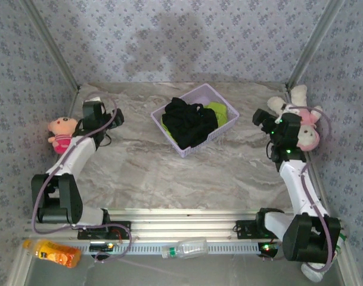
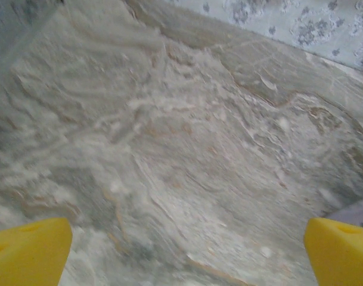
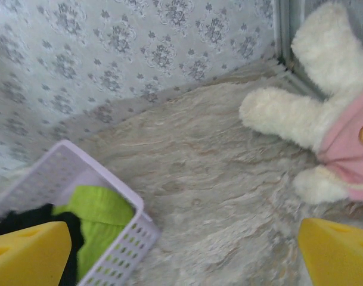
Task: Fold and stack the mixed laundry pile
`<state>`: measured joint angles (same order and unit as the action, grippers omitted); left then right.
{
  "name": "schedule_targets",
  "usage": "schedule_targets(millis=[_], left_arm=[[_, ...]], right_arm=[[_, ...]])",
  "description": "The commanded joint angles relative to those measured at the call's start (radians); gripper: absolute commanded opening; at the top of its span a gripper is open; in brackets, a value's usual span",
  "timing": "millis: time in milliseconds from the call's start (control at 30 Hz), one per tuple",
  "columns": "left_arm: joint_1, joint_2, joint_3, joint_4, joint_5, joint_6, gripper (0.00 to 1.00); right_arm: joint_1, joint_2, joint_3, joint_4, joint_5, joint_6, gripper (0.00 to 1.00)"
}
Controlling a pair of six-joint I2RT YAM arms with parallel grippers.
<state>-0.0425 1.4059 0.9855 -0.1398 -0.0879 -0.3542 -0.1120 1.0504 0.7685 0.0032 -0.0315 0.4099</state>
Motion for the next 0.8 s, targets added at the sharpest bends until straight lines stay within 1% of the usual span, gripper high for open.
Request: schedule_targets(millis=[0, 100, 167, 233, 300, 367, 433, 600, 767], left_arm=[[-0.033, 0.037, 0.057, -0.245, 0.083, -0.178, 1.00], [-0.101, 0.025, 0.034, -0.248, 0.072, -0.256, 1.00], [-0.152, 0.012, 0.005, -0.236, 0.069, -0.329, 1.00], [-0.194, 0.006, -0.020, -0.228, 0.077, -0.388, 1.00], [-0.244, 0.003, -0.034, -0.233, 0.066, -0.429, 1.00], [-0.286, -0.002, -0.043, -0.234, 0.047, -0.453, 1.00], [-0.308, -0.008, -0.050, -0.240, 0.033, -0.468, 1.00], [-0.307, -0.029, -0.039, -0.284, -0.002, -0.470, 1.00], [-0.275, -0.052, 0.009, -0.348, -0.013, -0.439, 1.00]], right_arm=[[-0.016, -0.008, 0.050, -0.194, -0.165, 0.192, 1.00], [0.060, 0.021, 0.122, -0.354, -0.100, 0.211, 1.00], [0.117, 0.046, 0.149, -0.430, -0.064, 0.240, 0.96], [0.174, 0.074, 0.159, -0.470, -0.045, 0.261, 0.94], [0.237, 0.104, 0.155, -0.478, -0.059, 0.256, 0.90], [0.314, 0.136, 0.137, -0.458, -0.057, 0.252, 0.89], [0.390, 0.176, 0.115, -0.412, -0.082, 0.233, 0.89], [0.554, 0.316, 0.116, -0.294, -0.167, 0.142, 0.91], [0.639, 0.473, 0.188, -0.199, -0.254, 0.083, 0.91]])
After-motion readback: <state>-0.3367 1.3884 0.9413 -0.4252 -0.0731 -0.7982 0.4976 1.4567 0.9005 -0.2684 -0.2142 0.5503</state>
